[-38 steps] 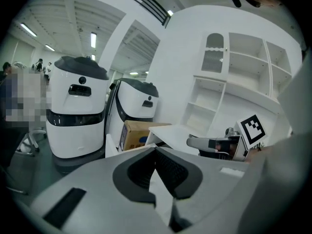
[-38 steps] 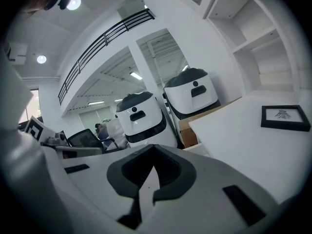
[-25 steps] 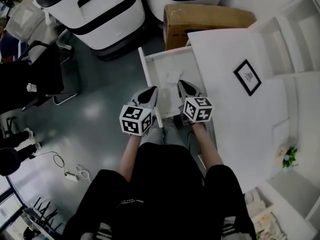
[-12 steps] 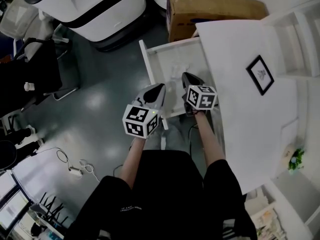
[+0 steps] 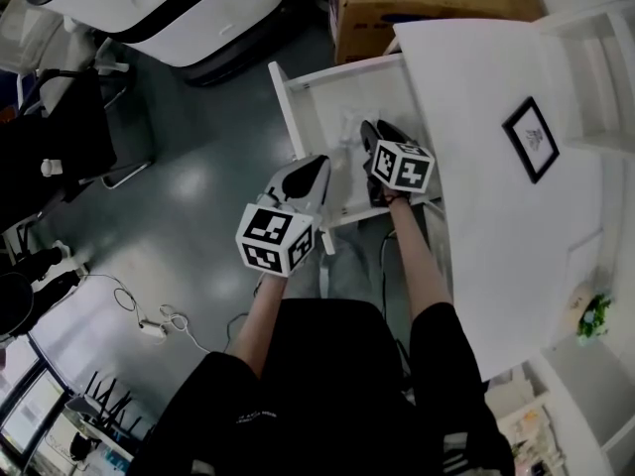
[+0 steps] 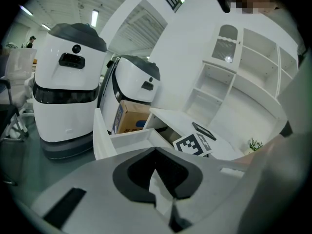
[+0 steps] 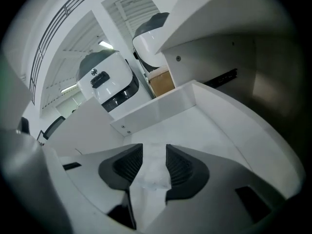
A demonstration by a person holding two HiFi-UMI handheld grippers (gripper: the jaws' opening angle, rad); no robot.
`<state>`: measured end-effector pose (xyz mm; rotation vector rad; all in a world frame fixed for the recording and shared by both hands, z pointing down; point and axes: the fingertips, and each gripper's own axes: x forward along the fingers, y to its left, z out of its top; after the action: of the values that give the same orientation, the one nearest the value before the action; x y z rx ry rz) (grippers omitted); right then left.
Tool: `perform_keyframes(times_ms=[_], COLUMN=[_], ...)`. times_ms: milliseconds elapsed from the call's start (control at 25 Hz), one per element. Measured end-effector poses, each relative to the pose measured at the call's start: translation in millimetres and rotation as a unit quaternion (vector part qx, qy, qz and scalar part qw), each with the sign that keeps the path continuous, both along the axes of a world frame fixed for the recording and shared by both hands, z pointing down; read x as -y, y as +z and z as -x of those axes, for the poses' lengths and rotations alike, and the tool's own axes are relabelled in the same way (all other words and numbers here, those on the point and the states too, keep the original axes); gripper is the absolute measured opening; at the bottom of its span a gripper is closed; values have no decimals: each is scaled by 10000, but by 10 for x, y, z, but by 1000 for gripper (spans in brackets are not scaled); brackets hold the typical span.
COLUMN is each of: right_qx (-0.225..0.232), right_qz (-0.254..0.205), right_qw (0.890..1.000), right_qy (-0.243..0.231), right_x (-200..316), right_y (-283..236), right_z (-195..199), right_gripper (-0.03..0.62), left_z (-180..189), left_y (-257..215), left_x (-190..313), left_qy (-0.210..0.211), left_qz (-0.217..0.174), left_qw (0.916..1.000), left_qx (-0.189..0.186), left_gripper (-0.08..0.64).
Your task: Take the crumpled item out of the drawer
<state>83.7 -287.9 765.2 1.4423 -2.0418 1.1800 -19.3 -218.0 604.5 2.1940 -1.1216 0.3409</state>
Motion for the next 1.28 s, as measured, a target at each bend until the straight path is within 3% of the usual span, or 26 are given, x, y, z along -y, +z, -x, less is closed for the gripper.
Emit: perform_keyframes(times_ms=[240,680,1080,1280], right_qx=[-200,-398,-457,-427], right_qz=[212,569,648,625], right_qw=[9995,9975,9967,9961], right_qy=[98,106,-155,-443], right_x=[86,120,154,159], right_y=[204,501,554,522], right_z=[-13,-30,33,85], right_gripper=[193,209,163,88], left_z=[-12,76,103,101], left_y=[54,58,76,56], left_x=[66,211,227,224], left_qy=[-22,-180,-294,-313], left_qz=[6,-33,0,-5], left_qw=[10000,9998,9996,9995], left_qx=[-43,-46,-16,-9], left_gripper=[-2,-2,-2,-2])
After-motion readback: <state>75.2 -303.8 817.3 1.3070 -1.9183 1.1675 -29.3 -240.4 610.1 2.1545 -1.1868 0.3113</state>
